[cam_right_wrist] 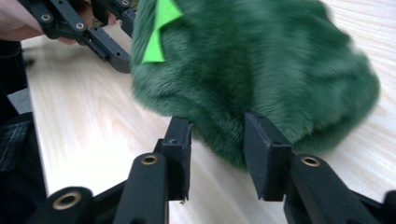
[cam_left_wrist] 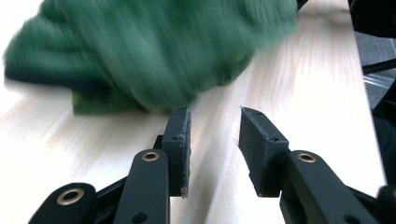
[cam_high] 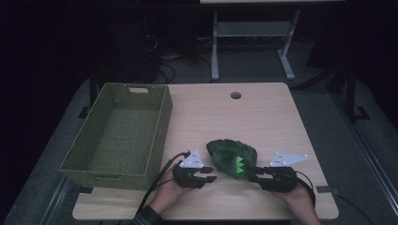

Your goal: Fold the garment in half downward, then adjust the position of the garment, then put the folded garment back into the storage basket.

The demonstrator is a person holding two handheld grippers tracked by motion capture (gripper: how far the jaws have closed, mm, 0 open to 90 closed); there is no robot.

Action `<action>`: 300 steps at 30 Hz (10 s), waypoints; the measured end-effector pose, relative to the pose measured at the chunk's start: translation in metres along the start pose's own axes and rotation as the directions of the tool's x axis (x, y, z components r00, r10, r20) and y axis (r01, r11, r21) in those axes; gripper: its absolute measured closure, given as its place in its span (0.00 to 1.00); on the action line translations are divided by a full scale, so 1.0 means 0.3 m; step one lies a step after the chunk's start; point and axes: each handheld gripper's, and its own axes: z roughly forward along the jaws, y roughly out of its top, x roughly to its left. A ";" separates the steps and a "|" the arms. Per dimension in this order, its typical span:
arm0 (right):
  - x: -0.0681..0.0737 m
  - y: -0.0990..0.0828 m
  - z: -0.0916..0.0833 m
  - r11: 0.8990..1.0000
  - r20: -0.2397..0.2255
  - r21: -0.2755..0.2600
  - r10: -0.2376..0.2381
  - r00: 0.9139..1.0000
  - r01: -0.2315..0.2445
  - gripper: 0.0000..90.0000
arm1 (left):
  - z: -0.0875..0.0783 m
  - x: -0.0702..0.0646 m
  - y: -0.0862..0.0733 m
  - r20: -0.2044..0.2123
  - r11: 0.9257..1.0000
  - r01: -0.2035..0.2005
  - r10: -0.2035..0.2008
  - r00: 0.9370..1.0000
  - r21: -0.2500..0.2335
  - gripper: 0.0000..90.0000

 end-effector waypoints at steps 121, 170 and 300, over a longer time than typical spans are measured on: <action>-0.258 0.117 0.206 0.987 0.008 0.149 0.066 0.998 -0.067 1.00 | 0.172 0.088 0.078 -0.042 0.988 0.057 -0.051 0.998 0.145 1.00; -0.253 -0.067 0.017 0.993 0.321 0.090 0.038 0.946 -0.070 0.15 | 0.009 0.106 0.241 0.015 0.977 -0.106 0.105 0.994 0.184 0.22; -0.255 -0.067 0.016 0.993 0.339 0.084 0.053 0.939 -0.086 0.16 | -0.671 0.323 0.241 -0.378 0.965 0.231 -0.168 0.911 0.126 0.77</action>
